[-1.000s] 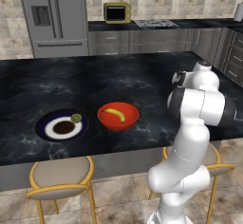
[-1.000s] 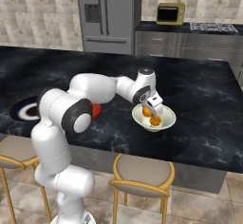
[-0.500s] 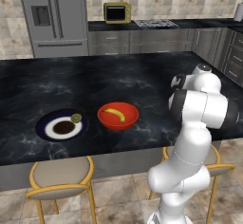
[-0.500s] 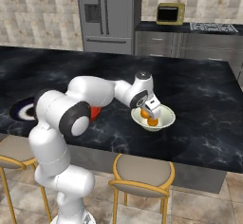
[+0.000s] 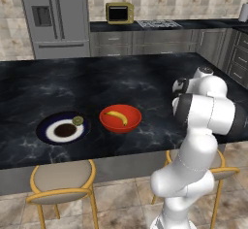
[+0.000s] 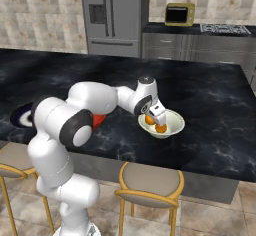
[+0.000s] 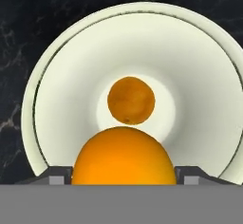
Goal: Take the fruits from the plate on the dining counter and place two fruits in each bowl.
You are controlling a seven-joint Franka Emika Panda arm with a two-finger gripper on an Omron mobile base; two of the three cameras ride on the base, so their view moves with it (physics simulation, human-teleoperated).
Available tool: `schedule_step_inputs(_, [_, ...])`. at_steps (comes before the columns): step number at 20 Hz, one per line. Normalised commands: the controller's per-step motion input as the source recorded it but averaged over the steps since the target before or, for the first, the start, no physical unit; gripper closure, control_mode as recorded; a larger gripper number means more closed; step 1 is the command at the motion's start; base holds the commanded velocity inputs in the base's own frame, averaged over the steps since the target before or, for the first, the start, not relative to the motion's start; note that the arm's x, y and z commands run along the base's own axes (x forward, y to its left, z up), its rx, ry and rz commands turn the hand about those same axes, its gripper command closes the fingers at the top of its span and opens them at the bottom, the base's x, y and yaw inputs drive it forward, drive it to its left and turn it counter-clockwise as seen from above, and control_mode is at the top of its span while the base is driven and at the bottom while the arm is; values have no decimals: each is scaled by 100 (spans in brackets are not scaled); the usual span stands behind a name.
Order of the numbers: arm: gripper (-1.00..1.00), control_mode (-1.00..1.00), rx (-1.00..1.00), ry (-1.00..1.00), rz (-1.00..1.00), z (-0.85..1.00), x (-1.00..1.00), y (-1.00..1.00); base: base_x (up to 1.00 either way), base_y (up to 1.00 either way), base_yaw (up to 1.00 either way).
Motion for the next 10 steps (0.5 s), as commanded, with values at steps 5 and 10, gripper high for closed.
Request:
schedule_step_inputs(5, [-100,-100,-6,0,0,0,-9,0,0,0,0])
schedule_step_inputs(10, [-100,-100,-1,-1,0,31,-21,0,0,0,0])
